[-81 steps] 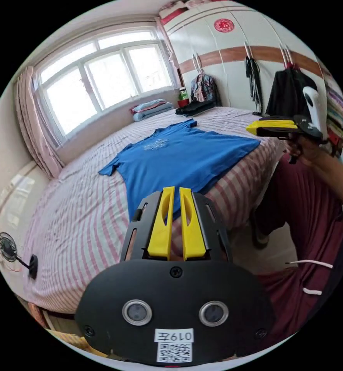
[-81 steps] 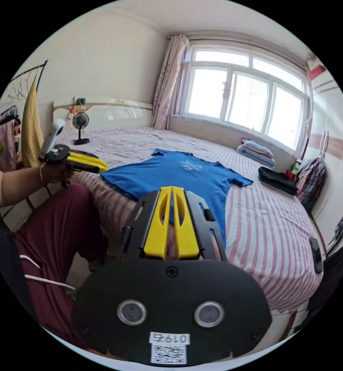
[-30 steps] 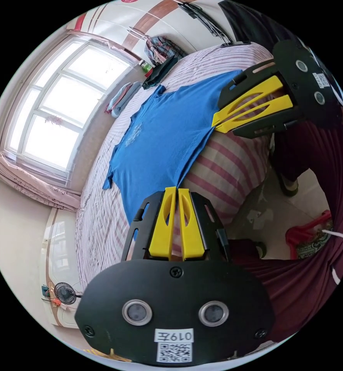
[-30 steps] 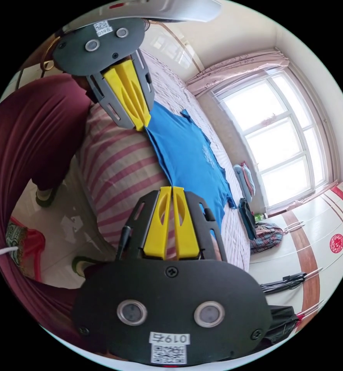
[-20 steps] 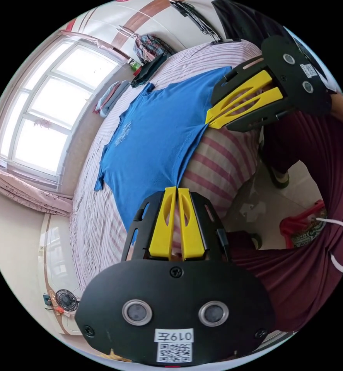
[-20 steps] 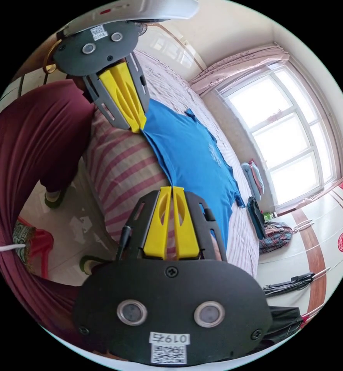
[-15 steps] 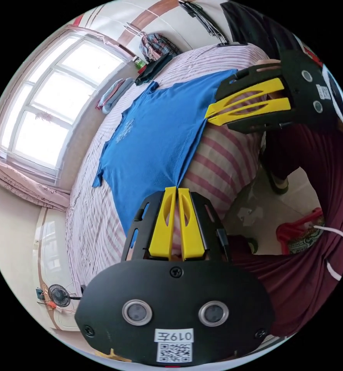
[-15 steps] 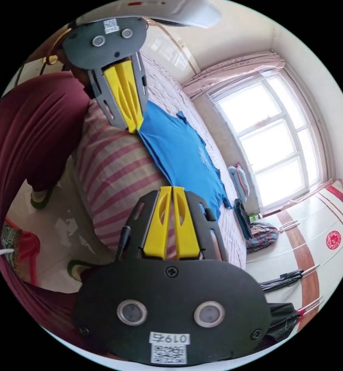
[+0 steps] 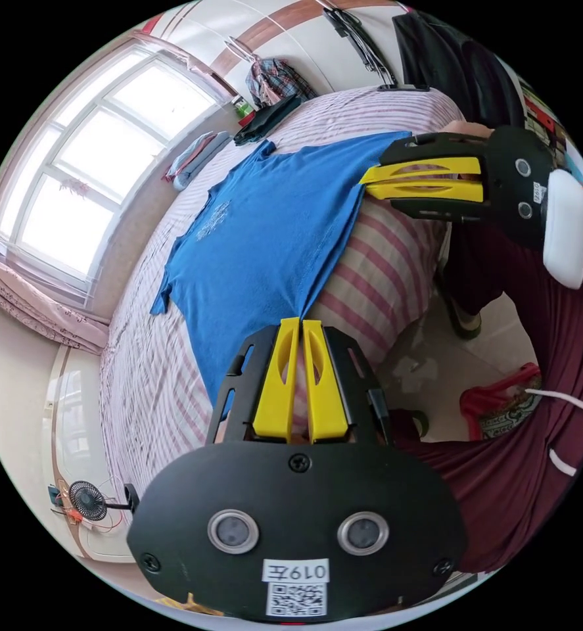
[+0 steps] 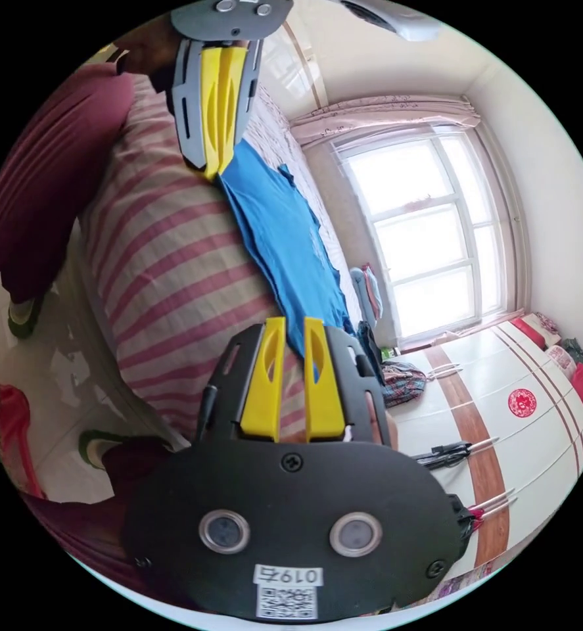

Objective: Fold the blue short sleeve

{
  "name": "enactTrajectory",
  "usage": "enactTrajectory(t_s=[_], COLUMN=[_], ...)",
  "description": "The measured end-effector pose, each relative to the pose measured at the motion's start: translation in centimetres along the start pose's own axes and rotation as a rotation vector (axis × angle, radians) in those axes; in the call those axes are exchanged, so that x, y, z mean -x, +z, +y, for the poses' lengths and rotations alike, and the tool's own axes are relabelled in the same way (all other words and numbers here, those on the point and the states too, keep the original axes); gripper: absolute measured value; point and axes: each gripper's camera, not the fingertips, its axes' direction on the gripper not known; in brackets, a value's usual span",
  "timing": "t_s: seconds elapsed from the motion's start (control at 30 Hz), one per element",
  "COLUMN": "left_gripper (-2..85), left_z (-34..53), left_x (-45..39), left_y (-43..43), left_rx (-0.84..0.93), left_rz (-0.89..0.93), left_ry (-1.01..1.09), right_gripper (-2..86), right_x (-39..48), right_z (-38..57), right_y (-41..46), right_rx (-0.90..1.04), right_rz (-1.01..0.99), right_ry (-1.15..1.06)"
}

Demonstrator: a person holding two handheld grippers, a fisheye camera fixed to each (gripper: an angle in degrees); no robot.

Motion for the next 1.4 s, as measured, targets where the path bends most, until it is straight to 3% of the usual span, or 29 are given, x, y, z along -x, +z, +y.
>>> enactTrajectory(t_s=[0.27,0.87,1.07,1.23,1.4], left_gripper=[0.7,0.5,0.9,2.1,6.0], left_z=[0.2,1.8,2.2,1.9,0.2], left_x=[-1.9,-2.9,-3.0,-5.1,-7.2], left_y=[-0.2,-1.7,-2.9,-4.5,-4.4], left_rx=[0.037,0.047,0.003,-0.116,-0.177], left_rz=[-0.095,-0.133,-0.098,-0.070,-0.085], left_ry=[0.094,0.053,0.049,0.146,0.216], right_gripper=[-0.7,8.7,0.4,-0.8,-0.8], right_x=[-1.7,-3.5,-5.3,-10.8,-15.3], right_z=[1.4,3.7,4.5,5.8,6.8], right_y=[0.0,1.9,3.7,4.2,4.8], right_rx=[0.011,0.083,0.103,0.096,0.070], right_rz=[-0.120,0.038,0.049,-0.191,-0.289], right_ry=[-0.021,-0.080,-0.086,0.077,0.225])
